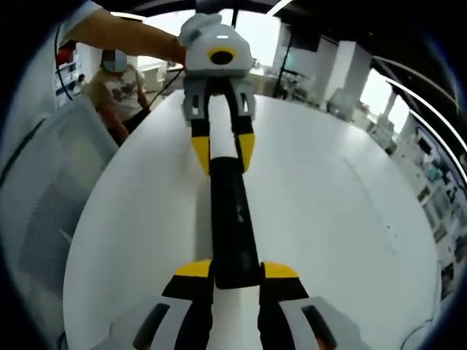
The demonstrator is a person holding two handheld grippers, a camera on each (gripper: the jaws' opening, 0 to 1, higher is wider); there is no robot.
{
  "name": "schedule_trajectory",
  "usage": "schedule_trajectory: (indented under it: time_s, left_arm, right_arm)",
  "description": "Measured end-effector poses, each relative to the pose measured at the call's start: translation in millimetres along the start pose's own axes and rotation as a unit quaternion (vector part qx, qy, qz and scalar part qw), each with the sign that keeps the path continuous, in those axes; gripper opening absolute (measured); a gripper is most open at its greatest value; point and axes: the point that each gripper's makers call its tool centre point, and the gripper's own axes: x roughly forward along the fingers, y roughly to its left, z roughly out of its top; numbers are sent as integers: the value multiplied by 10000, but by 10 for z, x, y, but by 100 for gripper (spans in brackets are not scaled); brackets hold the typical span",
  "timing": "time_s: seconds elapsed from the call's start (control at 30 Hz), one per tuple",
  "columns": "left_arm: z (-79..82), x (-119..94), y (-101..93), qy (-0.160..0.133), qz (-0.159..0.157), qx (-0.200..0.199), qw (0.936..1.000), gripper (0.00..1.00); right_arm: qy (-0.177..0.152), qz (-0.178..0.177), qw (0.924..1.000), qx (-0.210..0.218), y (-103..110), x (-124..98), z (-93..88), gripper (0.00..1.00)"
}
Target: Press the specified remote control buttons in sequence, fully releasing each button before pressing the next.
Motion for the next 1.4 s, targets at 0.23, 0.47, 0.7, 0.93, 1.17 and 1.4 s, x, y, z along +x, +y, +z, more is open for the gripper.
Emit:
schedule_trajectory:
  time_s: [0.23,0.47,0.7,0.93,1.17,1.4]
  left_arm:
    - [-1,-11,-304,21,-19,-65,10000,23]
    - [-45,7,-539,43,-48,-193,9998,23]
    - [-87,29,-662,147,-140,-183,9996,23]
    - [-110,54,-713,213,-189,-171,9994,23]
    - [-177,117,-762,372,-281,-157,9988,23]
    - [-222,144,-827,473,-365,-145,9981,23]
  right_arm:
    - [10,35,10000,6,319,-56,2,20]
    - [72,126,9999,-18,572,-58,-12,20]
    - [82,153,9998,66,736,-25,-52,20]
    - [89,122,9998,110,796,-33,-68,20]
    - [184,168,9996,132,860,27,-115,20]
    - [240,235,9993,160,923,57,-156,20]
